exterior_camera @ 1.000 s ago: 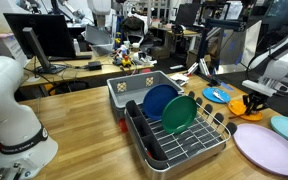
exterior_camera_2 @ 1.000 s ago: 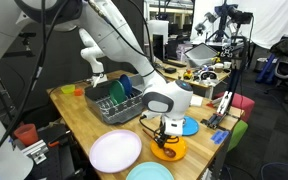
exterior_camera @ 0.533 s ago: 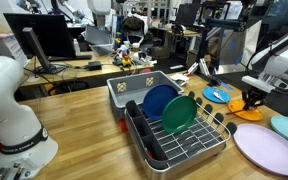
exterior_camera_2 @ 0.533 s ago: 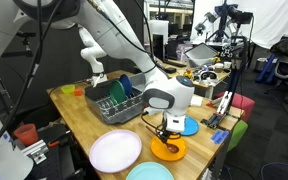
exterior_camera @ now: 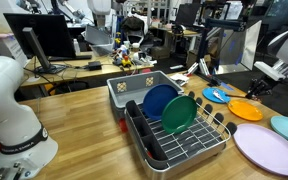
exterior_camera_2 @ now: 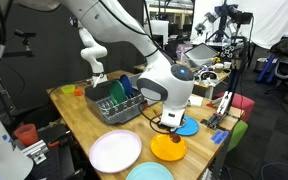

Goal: Remove the brown spoon from the yellow plate and put it on the light blue plate

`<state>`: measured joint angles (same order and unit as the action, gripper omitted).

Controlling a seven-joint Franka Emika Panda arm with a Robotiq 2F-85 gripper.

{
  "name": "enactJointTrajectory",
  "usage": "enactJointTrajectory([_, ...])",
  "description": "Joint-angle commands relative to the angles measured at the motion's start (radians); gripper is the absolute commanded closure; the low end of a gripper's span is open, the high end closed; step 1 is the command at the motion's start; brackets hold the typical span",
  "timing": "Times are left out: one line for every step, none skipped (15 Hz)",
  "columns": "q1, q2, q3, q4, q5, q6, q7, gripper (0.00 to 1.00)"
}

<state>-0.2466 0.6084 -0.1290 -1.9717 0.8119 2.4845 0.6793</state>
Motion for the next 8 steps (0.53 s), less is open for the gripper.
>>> enactJointTrajectory([-0.043,-0.064,0.020,-0.097,0.190,0.046,-0.094,0.98])
enactJointTrajectory([-0.041,-0.074,0.009,-0.121,0.238,0.063,-0.123,0.98])
enactJointTrajectory([-0.041,-0.082,0.000,-0.145,0.288,0.088,-0.162,0.98])
enactJointTrajectory([-0.041,-0.090,-0.009,-0.164,0.330,0.100,-0.196,0.98])
enactJointTrajectory([-0.037,-0.097,-0.020,-0.186,0.366,0.115,-0.231,0.98])
enactJointTrajectory([-0.033,-0.103,-0.029,-0.207,0.391,0.129,-0.267,0.98])
enactJointTrajectory([-0.026,-0.111,-0.039,-0.230,0.408,0.148,-0.299,0.98])
enactJointTrajectory([-0.026,-0.122,-0.043,-0.249,0.423,0.155,-0.339,0.98])
